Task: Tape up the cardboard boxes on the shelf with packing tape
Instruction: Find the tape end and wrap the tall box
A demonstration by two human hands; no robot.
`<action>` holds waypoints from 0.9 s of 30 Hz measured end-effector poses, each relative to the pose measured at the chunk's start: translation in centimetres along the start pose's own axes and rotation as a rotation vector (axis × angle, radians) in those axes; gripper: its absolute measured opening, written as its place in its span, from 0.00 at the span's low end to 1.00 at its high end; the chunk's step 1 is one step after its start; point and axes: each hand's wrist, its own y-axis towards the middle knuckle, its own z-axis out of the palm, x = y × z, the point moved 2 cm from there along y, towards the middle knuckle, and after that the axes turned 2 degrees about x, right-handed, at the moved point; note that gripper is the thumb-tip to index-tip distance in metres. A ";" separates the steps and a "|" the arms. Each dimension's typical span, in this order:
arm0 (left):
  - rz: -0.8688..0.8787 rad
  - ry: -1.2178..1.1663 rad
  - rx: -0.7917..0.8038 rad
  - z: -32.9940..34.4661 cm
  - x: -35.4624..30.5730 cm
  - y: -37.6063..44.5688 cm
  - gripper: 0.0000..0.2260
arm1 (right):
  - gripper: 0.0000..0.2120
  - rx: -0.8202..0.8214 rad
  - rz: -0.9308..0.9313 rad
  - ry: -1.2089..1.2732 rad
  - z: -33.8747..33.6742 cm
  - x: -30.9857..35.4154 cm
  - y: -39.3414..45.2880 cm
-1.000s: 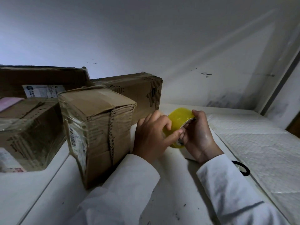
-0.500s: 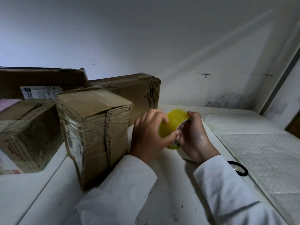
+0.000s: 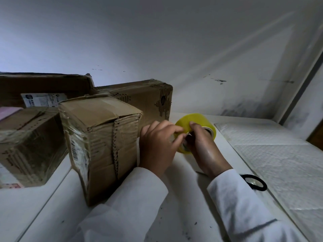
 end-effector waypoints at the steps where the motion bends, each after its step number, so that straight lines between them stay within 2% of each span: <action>1: -0.025 -0.020 0.020 0.0 0.0 0.0 0.07 | 0.12 0.010 -0.009 -0.010 0.1 0.0 0.0; 3: -0.064 -0.064 0.062 0.0 -0.2 0.1 0.09 | 0.13 0.054 -0.022 -0.023 0.3 -0.1 0.0; 6: -0.124 -0.109 0.092 -0.1 -0.2 0.2 0.11 | 0.19 0.096 0.014 -0.042 0.8 -0.6 -0.1; 15: -0.194 -0.065 0.128 -0.4 -0.1 0.4 0.02 | 0.21 0.100 0.037 -0.074 1.1 -0.8 -0.1; 19: -0.147 -0.054 0.132 -0.4 -0.6 0.2 0.03 | 0.17 0.109 0.021 -0.090 1.2 -0.9 -0.2; 22: -0.210 -0.129 0.149 -0.4 -0.7 0.1 0.08 | 0.16 0.148 0.035 -0.060 1.2 -1.1 -0.2; 24: -0.218 -0.142 0.127 -0.7 -0.6 0.3 0.13 | 0.20 0.176 0.078 -0.021 1.3 -1.0 -0.3; 27: -0.174 -0.058 0.053 -0.9 -0.4 0.5 0.11 | 0.26 0.216 0.157 0.121 1.4 -0.8 -0.4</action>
